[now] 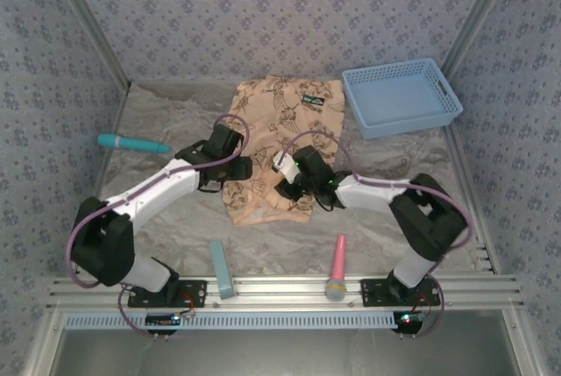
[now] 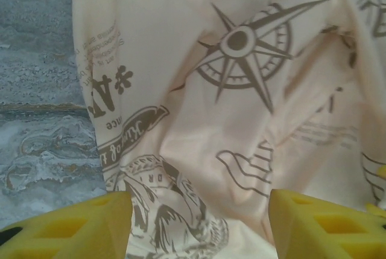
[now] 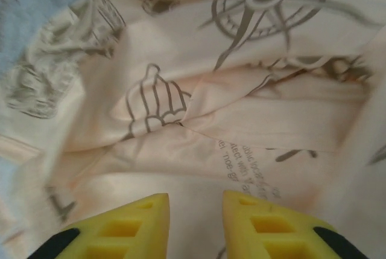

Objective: Fold the inside-out t-shirt

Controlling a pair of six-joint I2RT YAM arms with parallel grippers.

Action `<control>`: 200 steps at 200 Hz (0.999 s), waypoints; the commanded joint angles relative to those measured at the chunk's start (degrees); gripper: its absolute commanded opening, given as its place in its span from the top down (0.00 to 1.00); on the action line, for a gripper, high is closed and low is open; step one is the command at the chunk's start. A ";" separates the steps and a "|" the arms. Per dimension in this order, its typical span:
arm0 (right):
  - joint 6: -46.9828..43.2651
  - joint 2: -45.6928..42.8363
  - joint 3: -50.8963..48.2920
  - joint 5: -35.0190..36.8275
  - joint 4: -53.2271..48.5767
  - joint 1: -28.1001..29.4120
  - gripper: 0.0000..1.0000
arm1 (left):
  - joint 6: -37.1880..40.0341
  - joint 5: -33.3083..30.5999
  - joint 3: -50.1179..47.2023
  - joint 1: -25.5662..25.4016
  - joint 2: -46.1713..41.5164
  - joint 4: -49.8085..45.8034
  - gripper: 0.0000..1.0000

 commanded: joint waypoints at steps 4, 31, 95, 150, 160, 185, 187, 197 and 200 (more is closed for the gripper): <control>2.17 4.65 -1.22 0.46 9.86 2.86 0.75 | -0.55 3.73 1.28 1.38 1.79 3.88 0.40; 3.47 3.48 -8.79 0.84 13.15 6.05 0.85 | 1.22 8.55 -1.78 1.14 2.73 7.88 0.39; 3.92 -15.49 -15.11 2.88 -0.07 3.86 0.57 | 5.37 12.83 -2.87 -3.97 6.92 11.44 0.35; 12.73 -6.81 -7.70 -3.06 7.16 -3.52 0.53 | 7.51 10.77 1.53 -6.20 15.39 14.18 0.31; 14.40 -4.39 -6.91 -3.40 8.72 -3.07 0.53 | 7.94 7.76 2.08 -6.11 16.95 14.02 0.30; 16.59 -0.95 -5.34 1.16 9.96 -0.65 0.53 | 8.37 6.83 3.07 -4.53 18.06 12.53 0.48; 16.52 -0.71 -5.24 2.08 9.80 -0.33 0.53 | 8.47 7.05 2.85 -4.28 17.93 12.59 0.52; 16.60 0.65 -4.75 7.07 9.02 0.71 0.53 | 8.94 9.68 1.78 -3.14 16.98 13.69 0.67; 16.84 0.90 -4.76 8.19 8.87 0.81 0.55 | 9.08 10.90 1.32 -2.80 16.66 14.21 0.71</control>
